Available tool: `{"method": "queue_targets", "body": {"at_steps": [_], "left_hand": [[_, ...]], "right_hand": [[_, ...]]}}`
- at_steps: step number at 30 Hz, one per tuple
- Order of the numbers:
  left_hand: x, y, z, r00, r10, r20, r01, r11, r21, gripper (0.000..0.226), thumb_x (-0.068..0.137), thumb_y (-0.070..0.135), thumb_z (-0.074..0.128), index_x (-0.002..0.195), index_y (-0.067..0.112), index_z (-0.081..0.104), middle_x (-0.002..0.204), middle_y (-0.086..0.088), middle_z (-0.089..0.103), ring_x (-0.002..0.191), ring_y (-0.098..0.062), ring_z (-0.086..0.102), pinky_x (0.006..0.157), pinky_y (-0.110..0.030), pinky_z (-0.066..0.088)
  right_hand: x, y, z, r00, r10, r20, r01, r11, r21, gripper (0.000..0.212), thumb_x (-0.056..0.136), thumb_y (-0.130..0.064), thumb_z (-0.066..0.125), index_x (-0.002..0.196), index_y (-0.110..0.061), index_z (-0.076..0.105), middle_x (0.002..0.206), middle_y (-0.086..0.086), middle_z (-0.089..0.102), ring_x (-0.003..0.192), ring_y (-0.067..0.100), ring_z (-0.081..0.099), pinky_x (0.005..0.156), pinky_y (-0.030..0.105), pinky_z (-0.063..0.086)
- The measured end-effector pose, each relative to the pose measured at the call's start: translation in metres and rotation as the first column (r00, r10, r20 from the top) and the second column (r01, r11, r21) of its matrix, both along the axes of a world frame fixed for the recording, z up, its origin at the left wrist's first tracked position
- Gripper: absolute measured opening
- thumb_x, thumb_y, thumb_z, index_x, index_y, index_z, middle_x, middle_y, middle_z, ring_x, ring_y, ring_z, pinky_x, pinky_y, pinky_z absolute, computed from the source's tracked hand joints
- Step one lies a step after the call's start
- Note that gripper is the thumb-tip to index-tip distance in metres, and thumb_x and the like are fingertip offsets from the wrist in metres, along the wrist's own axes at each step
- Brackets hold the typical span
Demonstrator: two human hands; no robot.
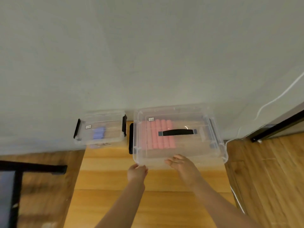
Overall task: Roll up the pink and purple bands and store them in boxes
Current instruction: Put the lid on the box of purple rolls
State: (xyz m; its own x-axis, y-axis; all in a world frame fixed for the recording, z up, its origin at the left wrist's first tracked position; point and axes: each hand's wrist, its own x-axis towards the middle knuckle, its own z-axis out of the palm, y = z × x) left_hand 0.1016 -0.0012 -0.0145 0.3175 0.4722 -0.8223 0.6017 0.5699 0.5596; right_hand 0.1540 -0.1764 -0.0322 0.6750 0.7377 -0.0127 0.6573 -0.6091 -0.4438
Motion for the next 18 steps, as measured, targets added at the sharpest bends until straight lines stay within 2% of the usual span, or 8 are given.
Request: {"method": "queue_targets", "body": {"at_steps": [1, 3, 7, 11, 13, 14, 16, 18], "left_hand": [[-0.001, -0.001, -0.002, 1.000, 0.003, 0.009, -0.003, 1.000, 0.015, 0.040, 0.087, -0.004, 0.055, 0.126, 0.000, 0.048, 0.084, -0.009, 0.060, 0.075, -0.019, 0.059, 0.060, -0.025, 0.045], [-0.006, -0.001, -0.005, 0.999, 0.032, 0.035, -0.033, 0.999, 0.020, 0.033, 0.087, -0.003, 0.054, 0.120, -0.001, 0.049, 0.084, -0.012, 0.059, 0.080, -0.025, 0.060, 0.068, -0.028, 0.049], [-0.025, 0.001, -0.007, 0.997, 0.028, 0.077, -0.034, 0.996, 0.086, 0.023, 0.088, 0.002, 0.056, 0.110, -0.001, 0.051, 0.085, -0.016, 0.058, 0.073, -0.023, 0.058, 0.067, -0.027, 0.049], [-0.023, 0.011, -0.016, 0.999, 0.005, 0.054, -0.012, 0.992, 0.128, 0.033, 0.088, 0.007, 0.061, 0.119, 0.000, 0.053, 0.103, -0.013, 0.060, 0.085, -0.022, 0.060, 0.080, -0.030, 0.046], [-0.014, 0.016, -0.018, 0.998, -0.051, 0.028, 0.045, 0.984, 0.171, 0.040, 0.088, 0.009, 0.061, 0.126, 0.006, 0.050, 0.110, -0.010, 0.061, 0.087, -0.022, 0.061, 0.081, -0.032, 0.046], [-0.010, 0.018, -0.018, 0.997, -0.077, 0.019, 0.072, 0.979, 0.190, 0.042, 0.087, 0.010, 0.061, 0.128, 0.008, 0.049, 0.112, -0.010, 0.061, 0.087, -0.021, 0.061, 0.080, -0.032, 0.047], [-0.005, 0.021, -0.018, 0.996, -0.092, 0.016, 0.088, 0.977, 0.193, 0.046, 0.088, 0.009, 0.061, 0.131, 0.008, 0.047, 0.118, -0.011, 0.058, 0.087, -0.021, 0.059, 0.083, -0.033, 0.048], [-0.001, 0.026, -0.021, 0.996, -0.086, 0.022, 0.082, 0.988, 0.131, 0.051, 0.089, 0.013, 0.060, 0.136, 0.008, 0.040, 0.129, -0.013, 0.052, 0.097, -0.024, 0.054, 0.093, -0.037, 0.046]], "right_hand": [[-0.001, 0.001, -0.004, 0.999, -0.012, 0.044, 0.011, 0.999, 0.031, 0.054, 0.052, 0.007, 0.056, 0.096, -0.019, 0.074, 0.094, -0.006, 0.072, 0.085, 0.014, 0.067, 0.068, 0.020, 0.053], [-0.004, 0.002, -0.003, 0.992, 0.011, 0.125, -0.020, 0.997, 0.069, 0.043, 0.059, -0.002, 0.049, 0.089, -0.018, 0.075, 0.086, -0.008, 0.072, 0.077, 0.011, 0.065, 0.065, 0.018, 0.052], [-0.012, 0.006, -0.003, 0.976, 0.037, 0.214, -0.062, 0.992, 0.112, 0.031, 0.060, -0.007, 0.064, 0.089, -0.014, 0.074, 0.084, -0.005, 0.070, 0.075, 0.013, 0.064, 0.063, 0.020, 0.052], [-0.009, 0.014, -0.009, 0.996, 0.005, 0.093, -0.010, 0.998, 0.055, 0.057, 0.046, 0.008, 0.080, 0.098, -0.013, 0.071, 0.093, -0.003, 0.071, 0.083, 0.016, 0.065, 0.068, 0.023, 0.055], [-0.002, 0.021, -0.007, 1.000, -0.017, 0.000, 0.017, 1.000, 0.021, 0.062, 0.056, 0.018, 0.069, 0.111, -0.009, 0.066, 0.107, 0.003, 0.068, 0.099, 0.021, 0.062, 0.081, 0.029, 0.054], [0.002, 0.022, -0.006, 0.998, -0.032, -0.063, 0.032, 0.999, 0.012, 0.058, 0.067, 0.018, 0.061, 0.118, -0.008, 0.062, 0.117, 0.005, 0.064, 0.109, 0.022, 0.056, 0.090, 0.032, 0.049], [0.006, 0.018, -0.004, 0.987, -0.049, -0.150, 0.055, 0.998, 0.038, 0.040, 0.082, 0.008, 0.054, 0.118, -0.009, 0.061, 0.120, 0.005, 0.062, 0.113, 0.023, 0.051, 0.096, 0.039, 0.045], [0.016, 0.003, -0.001, 0.983, -0.171, -0.061, 0.178, 0.975, 0.132, 0.029, 0.086, -0.004, 0.059, 0.113, -0.010, 0.063, 0.117, 0.005, 0.064, 0.111, 0.022, 0.055, 0.098, 0.041, 0.045]]}}
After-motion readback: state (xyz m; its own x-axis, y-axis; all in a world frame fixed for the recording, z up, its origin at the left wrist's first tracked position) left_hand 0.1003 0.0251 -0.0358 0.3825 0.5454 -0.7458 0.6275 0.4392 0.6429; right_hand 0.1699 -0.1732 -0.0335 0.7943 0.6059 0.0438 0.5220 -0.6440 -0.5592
